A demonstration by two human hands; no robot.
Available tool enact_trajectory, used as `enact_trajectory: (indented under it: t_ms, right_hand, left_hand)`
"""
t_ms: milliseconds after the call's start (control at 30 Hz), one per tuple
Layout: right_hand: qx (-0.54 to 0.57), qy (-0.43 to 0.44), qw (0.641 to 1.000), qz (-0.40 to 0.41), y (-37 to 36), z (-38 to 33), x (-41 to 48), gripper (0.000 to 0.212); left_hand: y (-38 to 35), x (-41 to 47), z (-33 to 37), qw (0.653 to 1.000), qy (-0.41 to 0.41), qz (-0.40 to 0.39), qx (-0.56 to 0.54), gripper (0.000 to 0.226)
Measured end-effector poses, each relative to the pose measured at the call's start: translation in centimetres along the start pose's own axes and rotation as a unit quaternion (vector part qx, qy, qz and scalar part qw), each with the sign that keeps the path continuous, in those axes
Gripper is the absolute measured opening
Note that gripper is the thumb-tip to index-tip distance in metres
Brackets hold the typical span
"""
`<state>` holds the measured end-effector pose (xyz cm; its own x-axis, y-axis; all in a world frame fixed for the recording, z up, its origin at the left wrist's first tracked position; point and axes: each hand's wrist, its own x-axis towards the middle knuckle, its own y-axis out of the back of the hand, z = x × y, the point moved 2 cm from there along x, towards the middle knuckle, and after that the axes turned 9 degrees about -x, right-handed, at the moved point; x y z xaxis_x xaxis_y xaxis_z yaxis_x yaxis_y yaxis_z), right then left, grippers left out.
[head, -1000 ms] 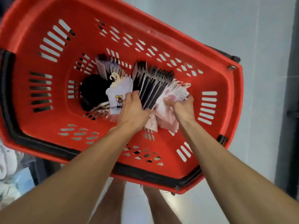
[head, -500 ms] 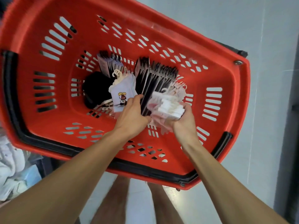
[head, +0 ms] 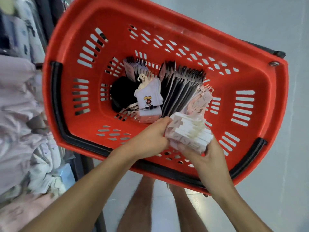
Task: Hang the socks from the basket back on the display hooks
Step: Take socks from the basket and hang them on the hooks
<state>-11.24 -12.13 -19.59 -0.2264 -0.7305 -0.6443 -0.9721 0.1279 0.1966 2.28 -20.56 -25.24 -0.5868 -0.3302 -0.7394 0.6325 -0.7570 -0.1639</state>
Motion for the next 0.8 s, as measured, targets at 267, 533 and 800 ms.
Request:
enact_trajectory:
  t_ms: [267, 533, 800]
  right_hand:
    - [-0.004, 0.011, 1.0, 0.021, -0.1, 0.1, 1.6, 0.043]
    - [-0.006, 0.009, 0.999, 0.034, -0.7, 1.8, 3.1, 0.042]
    - [-0.042, 0.029, 0.999, 0.013, -1.1, 0.1, 2.4, 0.044]
  left_hand:
    - [8.2, 5.6, -3.1, 0.878, 0.159, 0.418, -0.17, 0.035]
    - [9.3, 9.1, -4.9, 0.875, 0.225, 0.323, -0.283, 0.094]
    - [8.0, 9.0, -3.9, 0.869, 0.132, 0.306, -0.367, 0.034]
